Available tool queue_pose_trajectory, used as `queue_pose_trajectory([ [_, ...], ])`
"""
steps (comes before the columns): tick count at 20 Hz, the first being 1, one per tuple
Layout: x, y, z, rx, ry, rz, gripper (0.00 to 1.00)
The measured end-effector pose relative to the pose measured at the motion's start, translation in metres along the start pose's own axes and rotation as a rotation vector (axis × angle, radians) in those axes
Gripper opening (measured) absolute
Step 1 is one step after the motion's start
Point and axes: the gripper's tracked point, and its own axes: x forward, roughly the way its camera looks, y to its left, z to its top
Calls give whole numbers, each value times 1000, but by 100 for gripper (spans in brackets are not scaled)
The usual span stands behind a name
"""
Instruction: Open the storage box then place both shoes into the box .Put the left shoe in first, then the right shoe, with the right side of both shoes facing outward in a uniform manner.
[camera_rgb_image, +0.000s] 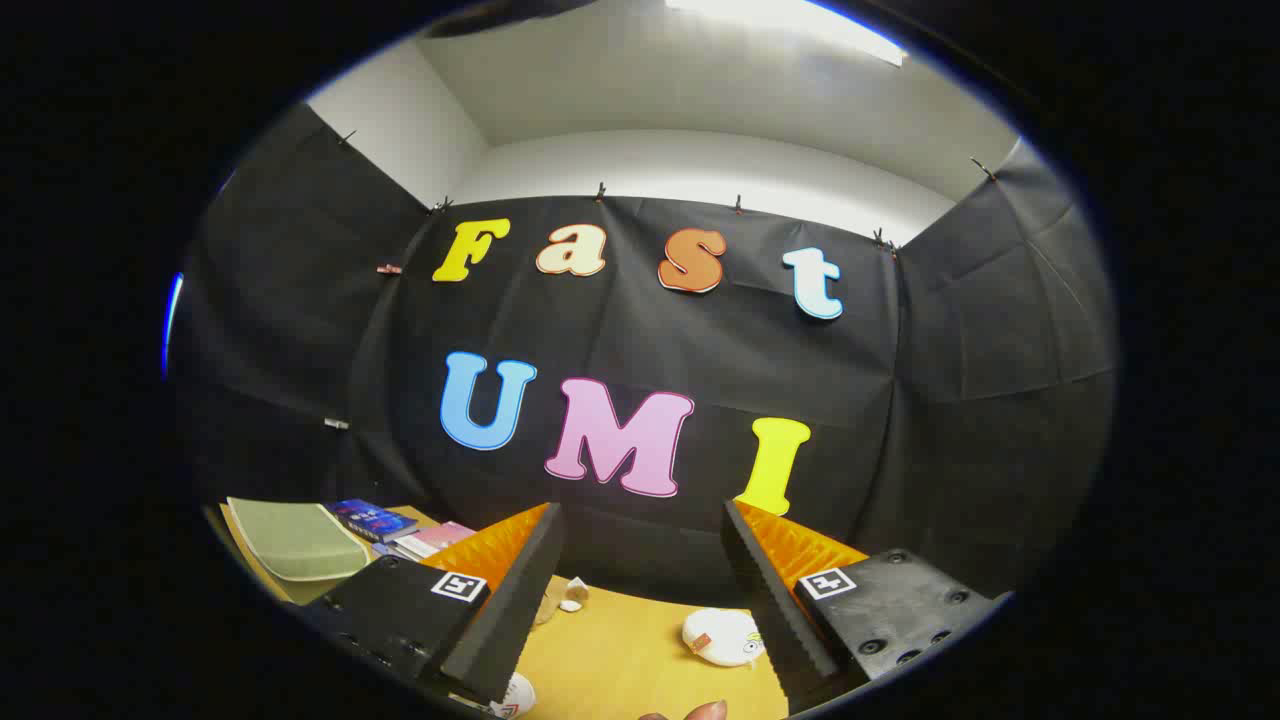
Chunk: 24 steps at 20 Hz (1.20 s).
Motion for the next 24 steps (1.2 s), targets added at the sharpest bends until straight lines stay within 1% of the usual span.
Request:
queue_pose_trajectory([
  [2, -1, 1, 0, 19, 8, 13, 97],
  [5, -5, 12, -4, 55, 35, 54, 97],
  [8, -4, 14, -1, 26, 23, 58, 97],
  [12, -5, 32, -6, 91, 63, 77, 97],
  [16, -10, 37, -9, 75, 79, 80, 97],
  [20, -11, 52, -5, 161, 88, 109, 97],
  [21, -10, 54, 1, 162, 77, 113, 97],
  [24, -1, 50, 29, 129, -22, 75, 97],
])
